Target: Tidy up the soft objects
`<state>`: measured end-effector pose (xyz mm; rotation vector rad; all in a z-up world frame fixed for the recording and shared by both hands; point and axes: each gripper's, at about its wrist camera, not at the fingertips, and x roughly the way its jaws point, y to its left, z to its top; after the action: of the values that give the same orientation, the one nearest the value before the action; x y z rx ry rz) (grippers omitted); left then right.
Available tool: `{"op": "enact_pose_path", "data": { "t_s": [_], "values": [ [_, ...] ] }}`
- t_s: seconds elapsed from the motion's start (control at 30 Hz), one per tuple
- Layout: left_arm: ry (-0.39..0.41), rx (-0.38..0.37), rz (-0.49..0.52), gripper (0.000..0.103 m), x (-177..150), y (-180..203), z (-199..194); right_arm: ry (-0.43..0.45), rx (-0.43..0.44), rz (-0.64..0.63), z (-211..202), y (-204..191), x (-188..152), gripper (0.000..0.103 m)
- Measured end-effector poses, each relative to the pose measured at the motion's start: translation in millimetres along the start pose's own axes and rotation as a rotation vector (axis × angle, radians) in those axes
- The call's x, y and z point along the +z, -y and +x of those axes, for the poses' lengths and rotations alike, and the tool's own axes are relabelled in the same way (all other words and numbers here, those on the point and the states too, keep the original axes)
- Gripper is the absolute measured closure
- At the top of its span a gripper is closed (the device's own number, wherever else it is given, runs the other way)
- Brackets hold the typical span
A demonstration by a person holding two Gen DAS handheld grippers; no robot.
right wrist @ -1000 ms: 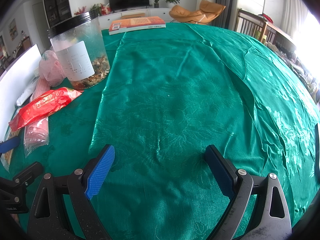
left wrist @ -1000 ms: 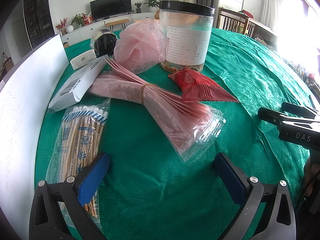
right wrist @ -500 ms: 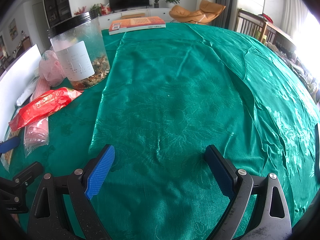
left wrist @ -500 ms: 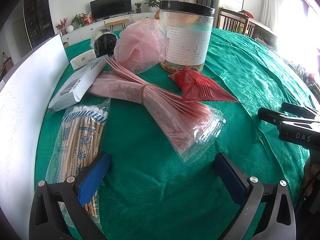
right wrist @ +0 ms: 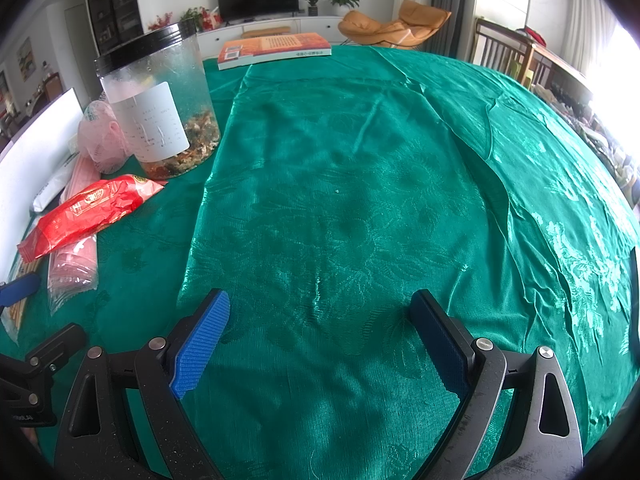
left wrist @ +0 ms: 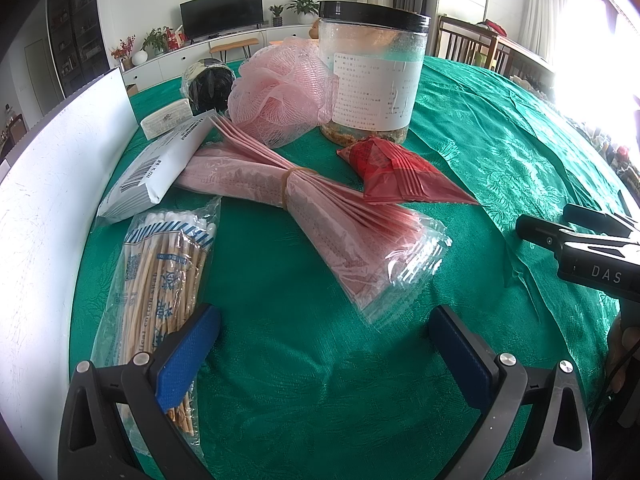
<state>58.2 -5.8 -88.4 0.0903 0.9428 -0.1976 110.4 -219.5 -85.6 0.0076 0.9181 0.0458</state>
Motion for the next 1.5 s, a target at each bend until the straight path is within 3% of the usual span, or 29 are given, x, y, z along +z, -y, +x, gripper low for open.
{"op": "enact_pose_path", "data": {
  "t_s": [0.93,1.07,1.2,1.5],
  "values": [
    [-0.02,0.004,0.011,0.0,-1,1,-2,0.0,0.0,-0.001,0,0,0,0.009],
    [-0.026,-0.061,0.014,0.0,-11,-1,-32,0.0,0.0,-0.001,0,0,0,0.009],
    [0.006,-0.058,0.008,0.0,-14,-15,-61,-0.001,0.0,0.0,0,0,0,0.009],
    [-0.055,0.097,-0.099,0.0,24,-58,-20,-0.001,0.0,-0.002,0,0,1,0.009]
  ]
}}
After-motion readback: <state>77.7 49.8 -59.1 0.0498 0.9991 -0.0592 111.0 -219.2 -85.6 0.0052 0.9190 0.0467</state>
